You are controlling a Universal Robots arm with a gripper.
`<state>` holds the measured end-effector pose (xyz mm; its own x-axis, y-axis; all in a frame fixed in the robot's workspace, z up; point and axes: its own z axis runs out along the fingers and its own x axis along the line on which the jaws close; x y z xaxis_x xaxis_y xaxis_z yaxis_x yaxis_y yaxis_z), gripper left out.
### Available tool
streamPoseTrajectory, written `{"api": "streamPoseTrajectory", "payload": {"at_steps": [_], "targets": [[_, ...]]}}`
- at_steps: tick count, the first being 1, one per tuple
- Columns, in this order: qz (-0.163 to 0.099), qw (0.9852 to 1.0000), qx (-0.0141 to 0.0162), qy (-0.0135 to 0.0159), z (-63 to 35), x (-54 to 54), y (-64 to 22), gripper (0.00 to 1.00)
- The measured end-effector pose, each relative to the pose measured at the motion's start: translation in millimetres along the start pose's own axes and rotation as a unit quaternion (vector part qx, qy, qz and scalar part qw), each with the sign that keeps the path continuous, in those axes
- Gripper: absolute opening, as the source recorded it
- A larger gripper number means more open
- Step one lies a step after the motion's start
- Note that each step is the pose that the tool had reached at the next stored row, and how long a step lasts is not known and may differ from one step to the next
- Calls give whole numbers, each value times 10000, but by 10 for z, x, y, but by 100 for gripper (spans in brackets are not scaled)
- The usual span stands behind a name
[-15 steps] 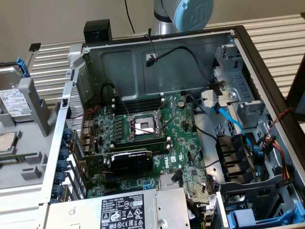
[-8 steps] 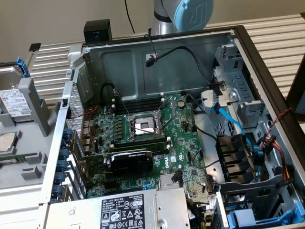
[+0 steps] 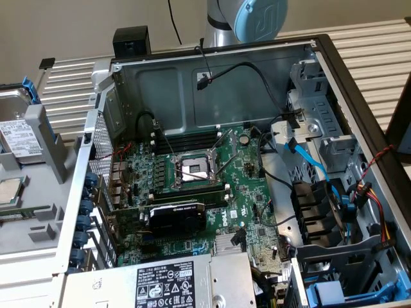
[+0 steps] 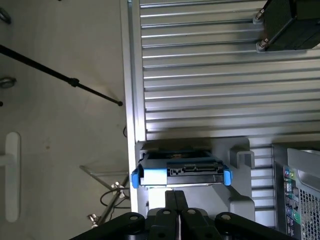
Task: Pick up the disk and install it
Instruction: 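Pick up the disk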
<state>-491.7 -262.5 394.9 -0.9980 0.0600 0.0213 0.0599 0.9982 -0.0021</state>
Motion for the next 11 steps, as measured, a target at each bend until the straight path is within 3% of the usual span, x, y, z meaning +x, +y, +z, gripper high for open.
{"api": "streamPoseTrajectory", "payload": {"at_steps": [5,11], "targets": [[-448,9990,8,-5,1,0,0,11],[-997,9950,20,-7,4,-1,0,11]]}}
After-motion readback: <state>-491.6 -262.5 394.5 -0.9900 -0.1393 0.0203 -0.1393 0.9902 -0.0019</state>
